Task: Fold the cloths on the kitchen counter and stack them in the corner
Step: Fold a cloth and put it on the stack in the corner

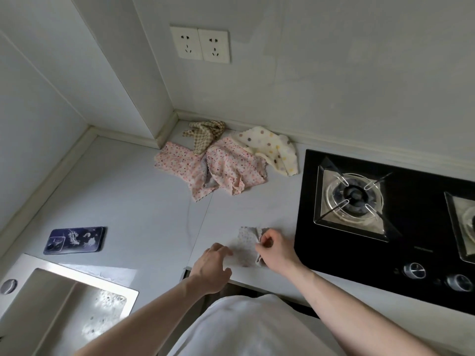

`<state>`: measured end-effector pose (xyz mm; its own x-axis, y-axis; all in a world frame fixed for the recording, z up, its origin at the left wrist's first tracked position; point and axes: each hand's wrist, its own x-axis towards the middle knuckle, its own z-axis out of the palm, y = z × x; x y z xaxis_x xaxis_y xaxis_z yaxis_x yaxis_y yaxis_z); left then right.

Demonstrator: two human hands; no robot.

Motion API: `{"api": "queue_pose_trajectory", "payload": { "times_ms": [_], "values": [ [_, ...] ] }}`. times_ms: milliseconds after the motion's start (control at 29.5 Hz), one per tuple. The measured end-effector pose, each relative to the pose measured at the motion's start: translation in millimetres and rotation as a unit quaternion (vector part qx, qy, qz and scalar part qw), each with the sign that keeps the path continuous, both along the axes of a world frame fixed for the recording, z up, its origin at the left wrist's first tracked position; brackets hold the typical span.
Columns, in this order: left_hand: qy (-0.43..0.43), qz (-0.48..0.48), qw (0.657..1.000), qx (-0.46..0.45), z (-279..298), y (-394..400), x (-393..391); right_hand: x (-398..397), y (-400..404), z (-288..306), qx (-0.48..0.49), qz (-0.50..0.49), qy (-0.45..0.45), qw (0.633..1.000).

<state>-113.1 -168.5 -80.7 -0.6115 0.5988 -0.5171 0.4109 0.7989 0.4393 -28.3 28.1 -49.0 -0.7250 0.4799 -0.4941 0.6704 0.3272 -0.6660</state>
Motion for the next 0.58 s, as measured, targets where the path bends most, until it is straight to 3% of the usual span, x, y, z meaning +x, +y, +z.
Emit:
{"api": "queue_pose_trajectory", "payload": {
  "times_ms": [238, 577],
  "values": [
    [0.016, 0.018, 1.000, 0.020, 6.9, -2.8, -5.9, -10.1, -5.7, -13.3, -0.044, 0.065, -0.026, 0.997],
    [0.032, -0.046, 0.998, 0.032, 3.0, 50.3, -24.5, 17.7, 34.9, -19.7, 0.023, -0.003, -0.016, 1.000]
  ]
}}
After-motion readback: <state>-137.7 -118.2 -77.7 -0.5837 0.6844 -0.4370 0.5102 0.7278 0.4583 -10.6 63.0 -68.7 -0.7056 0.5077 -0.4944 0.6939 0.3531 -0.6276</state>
